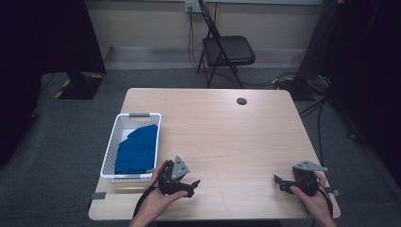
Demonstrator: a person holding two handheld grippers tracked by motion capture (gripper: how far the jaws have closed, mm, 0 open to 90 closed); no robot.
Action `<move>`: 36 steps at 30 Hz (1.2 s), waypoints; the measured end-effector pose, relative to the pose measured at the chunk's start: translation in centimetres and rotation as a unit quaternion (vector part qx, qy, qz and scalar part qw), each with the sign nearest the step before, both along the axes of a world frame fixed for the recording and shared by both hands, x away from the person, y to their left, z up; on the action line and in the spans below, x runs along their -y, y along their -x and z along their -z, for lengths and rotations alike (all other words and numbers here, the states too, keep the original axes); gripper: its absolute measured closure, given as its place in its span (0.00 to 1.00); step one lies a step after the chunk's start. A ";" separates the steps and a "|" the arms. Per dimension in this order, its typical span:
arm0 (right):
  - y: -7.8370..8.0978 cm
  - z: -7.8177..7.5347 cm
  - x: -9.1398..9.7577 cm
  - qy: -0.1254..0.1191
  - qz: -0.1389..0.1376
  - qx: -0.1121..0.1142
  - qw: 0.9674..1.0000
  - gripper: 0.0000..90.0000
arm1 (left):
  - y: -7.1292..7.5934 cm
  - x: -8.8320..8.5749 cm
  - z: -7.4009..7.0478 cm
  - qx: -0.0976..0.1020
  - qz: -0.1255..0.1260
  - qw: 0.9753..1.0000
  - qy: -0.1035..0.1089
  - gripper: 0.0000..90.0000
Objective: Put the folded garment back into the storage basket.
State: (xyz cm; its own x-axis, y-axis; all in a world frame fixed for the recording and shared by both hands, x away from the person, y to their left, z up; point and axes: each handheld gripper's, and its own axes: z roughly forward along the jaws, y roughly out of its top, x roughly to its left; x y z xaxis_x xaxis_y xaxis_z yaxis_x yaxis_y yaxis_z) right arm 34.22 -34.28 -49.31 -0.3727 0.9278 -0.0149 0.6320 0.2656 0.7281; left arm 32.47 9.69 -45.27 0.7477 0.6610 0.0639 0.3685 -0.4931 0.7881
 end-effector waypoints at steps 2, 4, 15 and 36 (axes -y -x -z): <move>0.0 0.0 0.0 0.000 0.000 0.000 1.000 0.13 | 0.3 0.2 0.5 -0.010 0.013 1.000 0.006 0.18; 0.0 0.0 0.0 0.000 0.000 0.000 1.000 0.13 | 0.3 0.3 0.7 -0.011 0.014 1.000 0.002 0.18; 0.0 0.0 0.0 0.000 0.000 0.000 1.000 0.13 | -0.7 0.2 2.7 -0.034 0.015 0.999 -0.011 0.18; 0.0 0.0 0.0 0.000 -0.001 0.000 1.000 0.13 | -1.7 -0.3 4.4 -0.056 -0.016 0.998 -0.004 0.15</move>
